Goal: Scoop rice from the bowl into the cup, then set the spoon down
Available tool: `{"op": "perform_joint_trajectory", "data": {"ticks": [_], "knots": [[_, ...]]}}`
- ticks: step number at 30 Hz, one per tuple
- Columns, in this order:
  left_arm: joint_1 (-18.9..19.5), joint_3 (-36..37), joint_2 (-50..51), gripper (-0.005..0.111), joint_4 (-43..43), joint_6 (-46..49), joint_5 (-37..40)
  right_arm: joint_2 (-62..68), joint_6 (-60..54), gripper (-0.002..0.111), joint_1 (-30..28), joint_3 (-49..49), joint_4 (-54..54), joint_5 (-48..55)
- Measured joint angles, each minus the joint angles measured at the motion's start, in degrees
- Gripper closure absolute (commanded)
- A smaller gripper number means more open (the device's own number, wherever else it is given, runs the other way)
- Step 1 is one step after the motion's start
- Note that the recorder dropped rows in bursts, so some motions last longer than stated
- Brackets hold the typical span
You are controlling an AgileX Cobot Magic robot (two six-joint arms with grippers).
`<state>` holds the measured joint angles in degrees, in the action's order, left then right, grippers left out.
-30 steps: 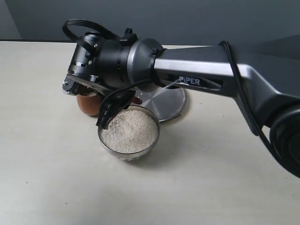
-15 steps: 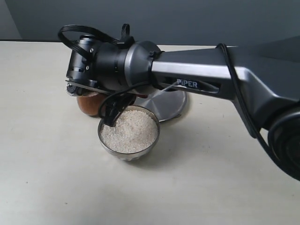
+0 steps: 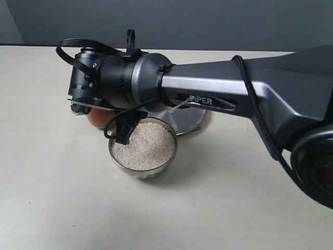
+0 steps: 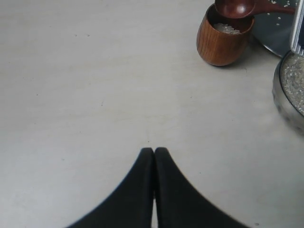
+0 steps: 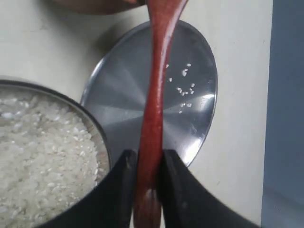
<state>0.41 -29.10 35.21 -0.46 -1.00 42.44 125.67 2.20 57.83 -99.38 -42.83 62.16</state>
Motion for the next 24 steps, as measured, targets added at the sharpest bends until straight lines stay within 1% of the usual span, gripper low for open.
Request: {"op": "perform_joint_trajectory", "data": {"ticks": [8, 11, 14, 16, 20, 24], "knots": [[0.00, 0.00, 0.00, 0.106, 0.00, 0.00, 0.00, 0.00, 3.60, 0.109, 0.00, 0.00, 1.35, -1.61], [0.00, 0.00, 0.00, 0.106, 0.00, 0.00, 0.00, 0.00, 7.44, 0.109, 0.00, 0.00, 2.16, -2.46], [0.00, 0.00, 0.00, 0.106, 0.00, 0.00, -0.13, -0.70, 12.09, 0.109, -1.31, 0.00, 4.94, -4.89], [0.00, 0.00, 0.00, 0.106, 0.00, 0.00, -0.13, -1.96, 13.52, 0.109, -3.50, 0.00, 8.53, -6.47], [0.00, 0.00, 0.00, 0.106, 0.00, 0.00, -0.13, -5.32, 14.31, 0.109, -10.15, 0.00, 16.12, -7.69], [0.00, 0.00, 0.00, 0.106, 0.00, 0.00, -0.13, -7.40, 11.52, 0.109, -17.33, -0.13, 23.18, -7.33]]}}
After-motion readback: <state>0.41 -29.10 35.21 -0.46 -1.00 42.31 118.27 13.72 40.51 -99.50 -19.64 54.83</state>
